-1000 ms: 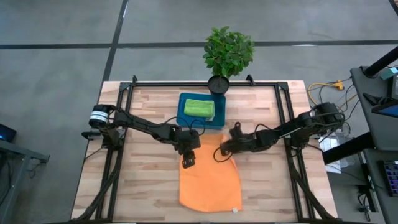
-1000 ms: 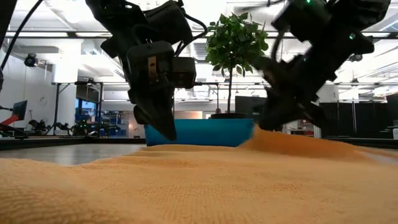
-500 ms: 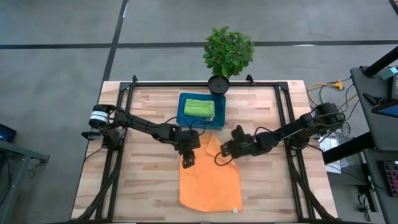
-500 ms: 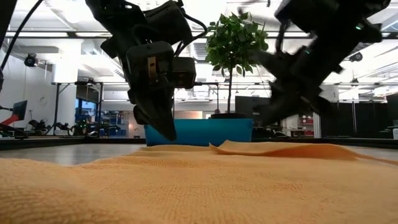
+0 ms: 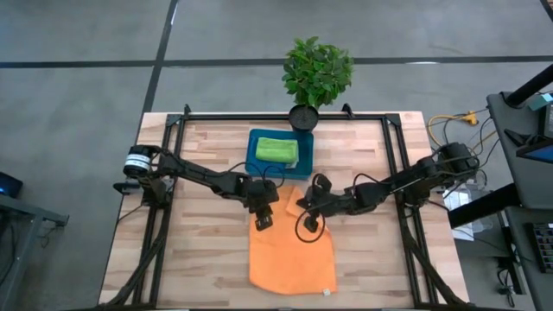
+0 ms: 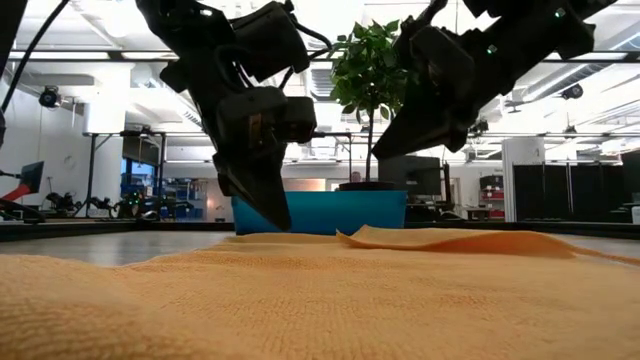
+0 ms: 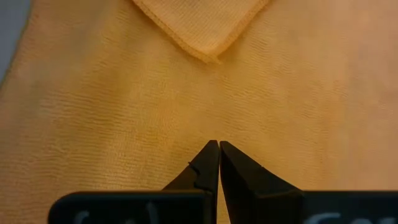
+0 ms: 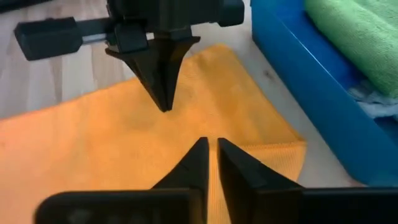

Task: Fold microfiber towels
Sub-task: Fold the yellow microfiber towel

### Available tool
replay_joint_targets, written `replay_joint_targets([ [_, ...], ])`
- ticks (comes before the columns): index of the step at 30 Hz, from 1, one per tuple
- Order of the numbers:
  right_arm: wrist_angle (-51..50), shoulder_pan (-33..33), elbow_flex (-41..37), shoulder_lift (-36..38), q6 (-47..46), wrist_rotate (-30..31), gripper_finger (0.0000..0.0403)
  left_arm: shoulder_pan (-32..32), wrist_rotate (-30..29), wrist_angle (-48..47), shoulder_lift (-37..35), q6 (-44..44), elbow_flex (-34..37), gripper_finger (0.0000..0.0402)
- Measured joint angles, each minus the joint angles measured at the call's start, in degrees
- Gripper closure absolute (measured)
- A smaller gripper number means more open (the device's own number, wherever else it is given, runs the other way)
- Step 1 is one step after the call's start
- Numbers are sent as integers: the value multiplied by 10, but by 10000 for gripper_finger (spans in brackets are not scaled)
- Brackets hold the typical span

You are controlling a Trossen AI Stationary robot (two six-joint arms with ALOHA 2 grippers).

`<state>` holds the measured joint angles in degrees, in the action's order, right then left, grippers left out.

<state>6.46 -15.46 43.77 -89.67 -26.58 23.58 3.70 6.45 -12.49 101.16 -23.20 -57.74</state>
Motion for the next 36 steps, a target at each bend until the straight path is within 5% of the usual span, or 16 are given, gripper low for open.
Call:
replay_joint_targets([
  [10, -2, -7, 39, -68, 36, -34, 267, 0, -32, 3, 0, -3, -3, 402],
  [19, -105, -7, 157, -181, 30, 24, 262, 3, -34, 9, -12, 0, 3, 402],
  [24, -143, -8, 206, -225, 26, 30, 279, 34, -158, 41, -83, 13, 45, 402],
  [30, -235, -5, 254, -251, -32, 37, 294, 116, -408, 126, -257, 11, 181, 402],
  [36, -308, -2, 260, -250, -99, 52, 317, 162, -412, 154, -423, 10, 290, 402],
])
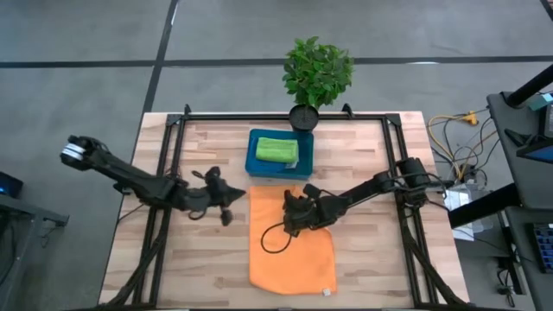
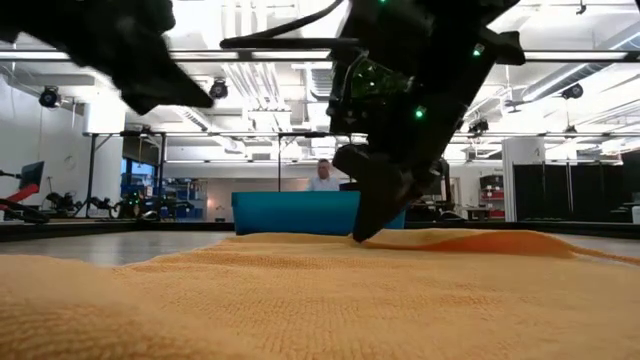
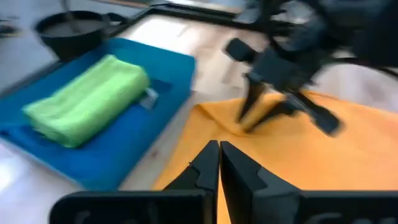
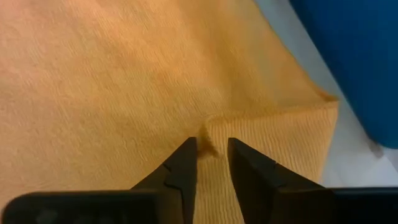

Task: Fold microfiber towels
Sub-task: Fold the yellow microfiber towel

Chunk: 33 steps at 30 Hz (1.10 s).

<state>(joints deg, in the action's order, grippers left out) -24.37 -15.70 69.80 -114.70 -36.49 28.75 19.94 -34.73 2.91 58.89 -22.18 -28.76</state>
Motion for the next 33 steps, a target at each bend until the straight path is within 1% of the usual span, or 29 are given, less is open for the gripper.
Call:
replay_joint_targets([
  [4, 4, 0, 0, 7, 2, -2, 353, 5, 85, 0, -87, -11, 52, 402],
  [6, 8, 1, 0, 15, 3, -2, 379, 7, 106, -2, -127, -16, 78, 402],
  [9, 8, 5, 0, 33, 3, -2, 392, 13, 100, 39, -188, -19, 125, 402],
  [12, 6, 10, -1, 67, 8, -1, 394, 13, 89, 109, -245, -20, 176, 402],
  [13, 5, 12, -1, 80, 9, 3, 394, 13, 87, 117, -261, -19, 192, 402],
  [15, -25, 16, -3, 107, 2, 19, 394, 13, 87, 127, -289, -12, 216, 402],
  [17, -72, 19, -6, 135, -26, 43, 394, 13, 88, 126, -312, -14, 238, 402],
  [19, -134, 21, -17, 164, -67, 65, 394, 13, 89, 128, -326, -14, 254, 402],
  [22, -189, 26, -56, 204, -131, 69, 394, 13, 89, 125, -337, -14, 274, 402],
  [26, -192, 27, -129, 242, -205, 55, 394, 13, 89, 127, -338, -14, 282, 402],
  [29, -191, 32, -174, 247, -258, 30, 394, 13, 89, 127, -330, -14, 283, 402],
  [33, -180, 38, -209, 245, -287, 10, 394, 13, 90, 127, -314, -14, 282, 402],
])
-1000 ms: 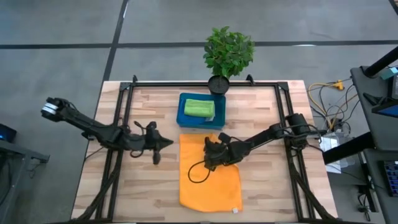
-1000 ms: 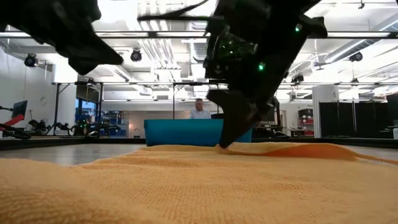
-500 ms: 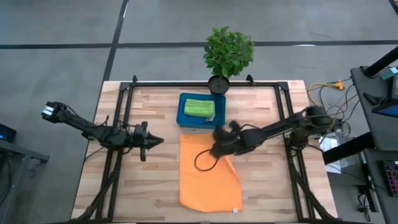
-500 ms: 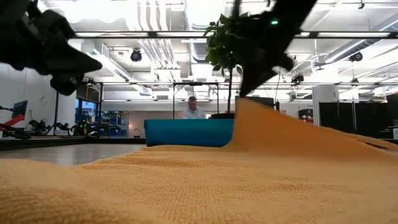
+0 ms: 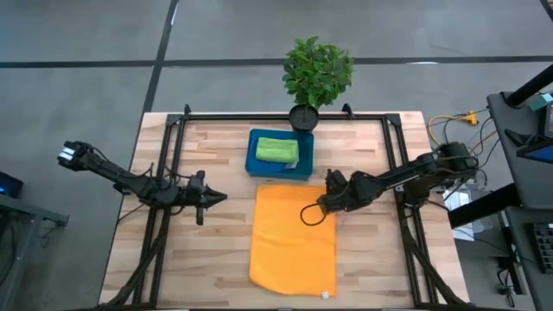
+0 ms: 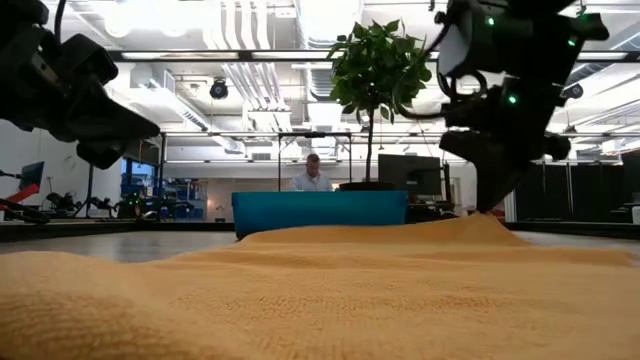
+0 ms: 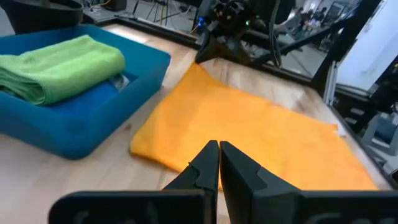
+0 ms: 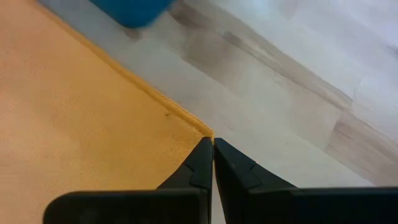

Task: Fold microfiber towels
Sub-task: Fold the yellow microfiber towel

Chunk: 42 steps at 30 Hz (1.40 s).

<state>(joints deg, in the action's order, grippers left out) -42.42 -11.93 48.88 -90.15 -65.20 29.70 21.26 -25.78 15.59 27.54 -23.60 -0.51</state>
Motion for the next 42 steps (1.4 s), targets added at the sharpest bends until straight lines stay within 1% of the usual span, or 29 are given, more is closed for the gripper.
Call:
replay_joint_targets([
  [6, 6, 15, -12, 0, -3, -1, 394, 0, 0, 0, 30, 0, 0, 402],
  [10, 19, 21, -12, 0, 12, 2, 392, 0, 0, 0, 52, 0, 0, 402],
  [14, 25, 26, -11, 0, 4, 3, 377, 0, -4, 11, 67, 0, 0, 402],
  [19, 26, 26, -7, 0, -8, 1, 353, 0, -45, 34, 83, 0, 1, 402],
  [26, 25, 26, -4, 0, -8, 1, 328, -1, -47, 36, 84, 0, 1, 402],
  [32, 23, 26, -1, 1, -3, 1, 316, -1, -46, 34, 83, 2, 1, 402],
  [34, 23, 25, 6, 7, 8, -5, 312, -2, -48, 34, 84, 1, 1, 402],
  [37, 24, 17, 22, 27, 41, -12, 308, -2, -67, 34, 83, 1, 1, 402],
  [42, 25, 3, 56, 71, 119, 4, 305, -2, -69, 34, 83, 1, 1, 402],
])
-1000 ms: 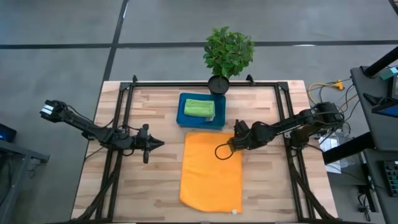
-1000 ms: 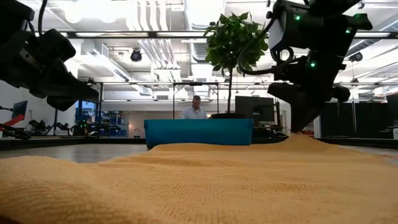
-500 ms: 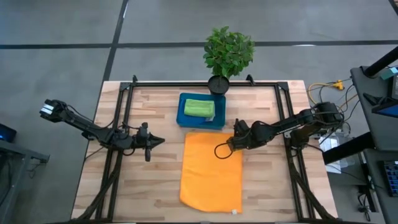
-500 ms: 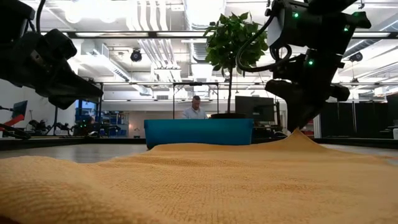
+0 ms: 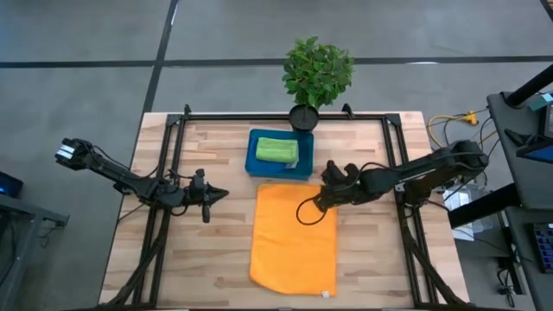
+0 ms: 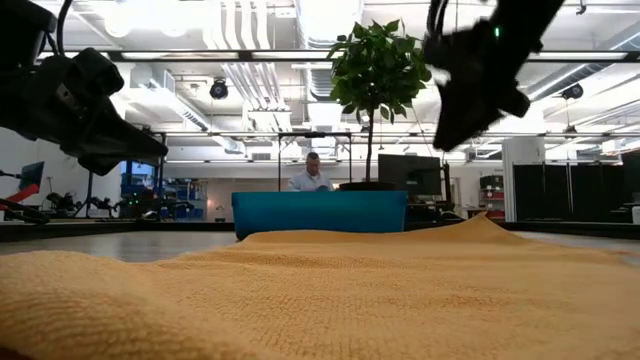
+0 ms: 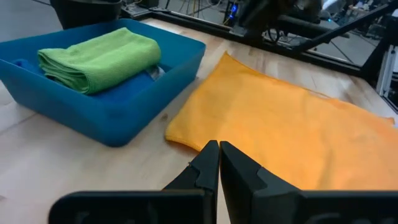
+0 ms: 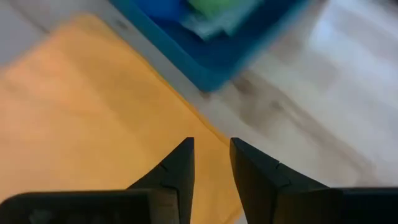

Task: Fold microfiber towels
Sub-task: Fold the yellow microfiber towel

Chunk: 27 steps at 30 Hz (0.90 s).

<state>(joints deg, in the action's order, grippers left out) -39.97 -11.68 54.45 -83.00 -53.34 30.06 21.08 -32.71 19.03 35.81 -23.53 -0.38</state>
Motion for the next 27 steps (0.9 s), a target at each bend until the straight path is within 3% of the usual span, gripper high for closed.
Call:
replay_joint_targets([
  [7, -3, 1, 21, 63, 43, 12, 313, 0, 6, 6, 11, -7, 0, 402],
  [11, 1, -11, 17, 99, 41, 4, 319, 0, 7, 67, 20, -146, -5, 402],
  [16, 0, -55, 2, 124, 35, -48, 325, -1, 2, 212, 40, -193, -14, 402],
  [23, 8, -148, -23, 115, -64, -45, 321, -1, 32, 414, 82, -268, -17, 402],
  [27, 120, -196, -53, 94, -90, -45, 323, 0, 66, 491, 114, -312, -18, 402],
])
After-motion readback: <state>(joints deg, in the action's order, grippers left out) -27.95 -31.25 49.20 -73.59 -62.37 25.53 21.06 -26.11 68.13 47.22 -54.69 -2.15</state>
